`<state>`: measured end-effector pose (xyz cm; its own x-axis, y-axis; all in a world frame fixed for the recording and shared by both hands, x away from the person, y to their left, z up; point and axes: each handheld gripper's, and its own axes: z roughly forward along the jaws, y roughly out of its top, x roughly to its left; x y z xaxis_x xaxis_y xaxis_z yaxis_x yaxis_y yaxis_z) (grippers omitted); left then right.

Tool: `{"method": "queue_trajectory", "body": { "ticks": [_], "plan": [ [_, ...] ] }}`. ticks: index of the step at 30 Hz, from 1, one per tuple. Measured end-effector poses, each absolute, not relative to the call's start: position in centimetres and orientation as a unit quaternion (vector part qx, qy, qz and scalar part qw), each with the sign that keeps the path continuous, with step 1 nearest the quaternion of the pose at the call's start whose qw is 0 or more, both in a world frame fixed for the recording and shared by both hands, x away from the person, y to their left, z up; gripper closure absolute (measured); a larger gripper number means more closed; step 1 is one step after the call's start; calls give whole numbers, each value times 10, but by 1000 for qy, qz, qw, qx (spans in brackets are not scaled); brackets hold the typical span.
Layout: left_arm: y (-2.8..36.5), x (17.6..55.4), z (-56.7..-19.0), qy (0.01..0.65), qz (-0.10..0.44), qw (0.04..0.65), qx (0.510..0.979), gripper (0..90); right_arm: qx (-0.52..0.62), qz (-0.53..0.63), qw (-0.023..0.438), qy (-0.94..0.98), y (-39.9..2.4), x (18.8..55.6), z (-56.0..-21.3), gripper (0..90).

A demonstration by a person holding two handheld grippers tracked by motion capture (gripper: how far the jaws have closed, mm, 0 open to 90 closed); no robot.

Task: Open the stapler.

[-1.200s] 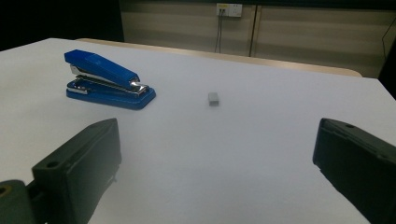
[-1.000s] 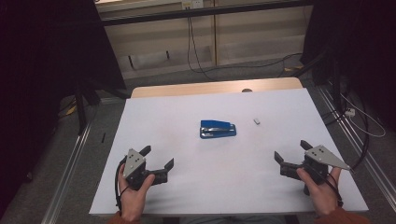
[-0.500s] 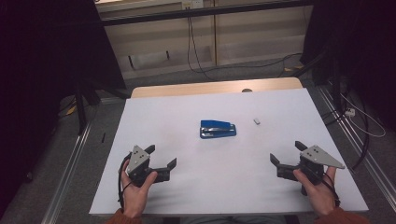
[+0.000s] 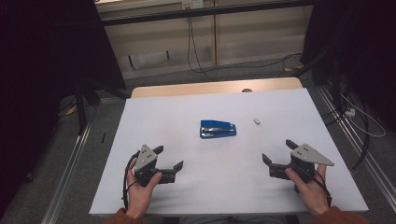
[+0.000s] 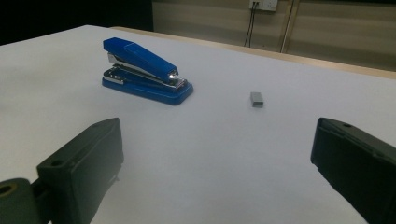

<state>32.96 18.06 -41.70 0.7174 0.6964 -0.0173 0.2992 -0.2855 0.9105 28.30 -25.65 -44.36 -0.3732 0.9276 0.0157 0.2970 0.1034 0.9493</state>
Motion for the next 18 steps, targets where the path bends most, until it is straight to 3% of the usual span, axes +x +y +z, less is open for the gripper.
{"method": "queue_trajectory", "body": {
  "ticks": [18],
  "plan": [
    [171, 338, -420, 313, 162, 508, 786, 72, 412, 485, 297, 711, -222, 300, -445, 20]
  ]
}}
